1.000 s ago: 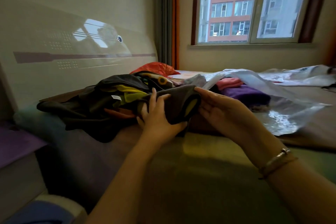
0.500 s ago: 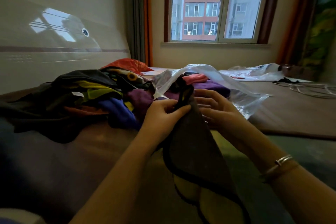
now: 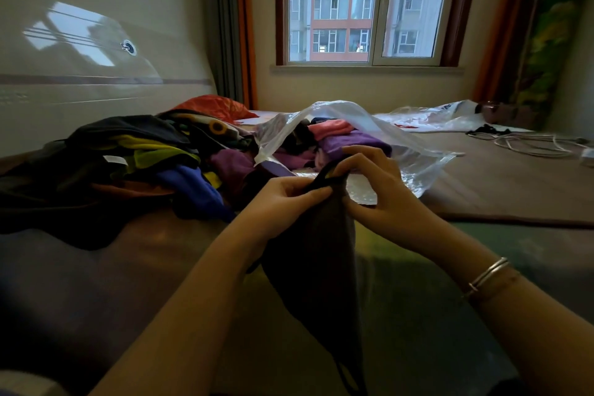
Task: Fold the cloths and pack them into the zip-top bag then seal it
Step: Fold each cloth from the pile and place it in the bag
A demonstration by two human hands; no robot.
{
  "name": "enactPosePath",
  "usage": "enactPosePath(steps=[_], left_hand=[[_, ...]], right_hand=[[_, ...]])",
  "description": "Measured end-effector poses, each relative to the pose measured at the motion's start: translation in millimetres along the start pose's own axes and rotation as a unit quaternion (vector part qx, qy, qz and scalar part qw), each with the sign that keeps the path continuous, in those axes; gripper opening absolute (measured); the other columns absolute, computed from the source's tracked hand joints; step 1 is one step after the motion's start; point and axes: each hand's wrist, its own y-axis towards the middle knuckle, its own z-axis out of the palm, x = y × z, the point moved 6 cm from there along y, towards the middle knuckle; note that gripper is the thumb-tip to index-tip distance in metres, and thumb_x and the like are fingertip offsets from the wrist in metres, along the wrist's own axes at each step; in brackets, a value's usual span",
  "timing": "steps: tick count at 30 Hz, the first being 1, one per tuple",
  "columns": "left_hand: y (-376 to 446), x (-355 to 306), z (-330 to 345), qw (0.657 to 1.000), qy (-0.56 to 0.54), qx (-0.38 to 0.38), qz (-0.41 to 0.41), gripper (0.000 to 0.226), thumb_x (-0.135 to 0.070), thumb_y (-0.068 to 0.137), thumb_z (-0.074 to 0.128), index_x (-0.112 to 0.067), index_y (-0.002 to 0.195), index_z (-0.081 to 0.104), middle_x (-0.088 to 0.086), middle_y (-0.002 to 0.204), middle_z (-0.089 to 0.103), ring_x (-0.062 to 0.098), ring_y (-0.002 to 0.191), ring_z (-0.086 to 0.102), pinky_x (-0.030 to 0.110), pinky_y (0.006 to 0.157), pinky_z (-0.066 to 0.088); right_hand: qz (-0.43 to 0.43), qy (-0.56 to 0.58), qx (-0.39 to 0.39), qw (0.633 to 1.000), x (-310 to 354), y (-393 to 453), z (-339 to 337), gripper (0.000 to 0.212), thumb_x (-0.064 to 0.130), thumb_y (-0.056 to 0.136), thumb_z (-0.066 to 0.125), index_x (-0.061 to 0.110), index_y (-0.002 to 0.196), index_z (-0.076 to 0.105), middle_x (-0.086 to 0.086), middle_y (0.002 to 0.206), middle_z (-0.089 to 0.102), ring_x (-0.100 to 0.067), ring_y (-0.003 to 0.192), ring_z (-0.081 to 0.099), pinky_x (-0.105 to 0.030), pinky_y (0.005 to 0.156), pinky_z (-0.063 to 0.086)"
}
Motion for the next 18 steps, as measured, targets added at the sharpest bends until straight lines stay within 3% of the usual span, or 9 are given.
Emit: enactPosePath(steps=[3,9,14,16,18], left_hand=[[-0.5,-0.1,-0.6,0.999,0.029,0.023,0.002,0.019,-0.025,0.088,0.065,-0.022,0.106,0.072,0.000,0.097,0.074,0.016,0.093,0.070,0.034,0.088,0.055],[-5.7,-1.4,1.5,0.987,0.139,0.077,0.030,0.020,-0.018,0.090,0.062,-0.017,0.108,0.070,0.000,0.099,0.073,0.012,0.092,0.069,0.025,0.084,0.056],[1.3,7.8,-18.5,0.933,0.350,0.001,0.086,0.014,-0.020,0.086,0.068,-0.026,0.099,0.068,-0.009,0.094,0.068,0.002,0.085,0.065,0.022,0.080,0.055],[3.4,10.9,-28.8,0.933,0.349,-0.021,0.087,0.012,-0.017,0.083,0.071,-0.024,0.093,0.068,-0.006,0.089,0.067,0.007,0.082,0.066,0.032,0.079,0.056],[3.3,6.2,-37.6,0.943,0.309,-0.059,0.109,0.013,-0.013,0.081,0.073,-0.021,0.089,0.066,-0.003,0.086,0.067,0.010,0.081,0.066,0.030,0.075,0.056]], right_hand=[[0.001,-0.019,0.017,1.000,-2.7,-0.9,-1.3,0.026,0.031,0.080,0.062,0.025,0.103,0.051,0.014,0.119,0.045,-0.013,0.112,0.040,-0.024,0.094,0.037],[0.001,0.001,0.061,0.998,-5.5,-1.2,-7.6,0.006,0.018,0.085,0.064,0.017,0.090,0.061,0.007,0.086,0.062,-0.010,0.084,0.058,-0.039,0.078,0.050],[-0.013,-0.106,0.019,0.994,-5.5,1.7,-13.4,0.011,0.018,0.086,0.066,0.011,0.095,0.065,-0.003,0.089,0.064,-0.014,0.083,0.056,-0.031,0.075,0.050],[-0.019,-0.135,-0.035,0.990,-6.5,2.5,-23.5,0.010,0.015,0.086,0.067,0.009,0.092,0.064,-0.004,0.086,0.064,-0.014,0.079,0.054,-0.030,0.073,0.047],[-0.005,-0.152,-0.078,0.985,-13.0,2.7,-34.3,0.009,0.012,0.085,0.067,0.008,0.092,0.064,-0.006,0.087,0.065,-0.015,0.081,0.055,-0.031,0.076,0.046]])
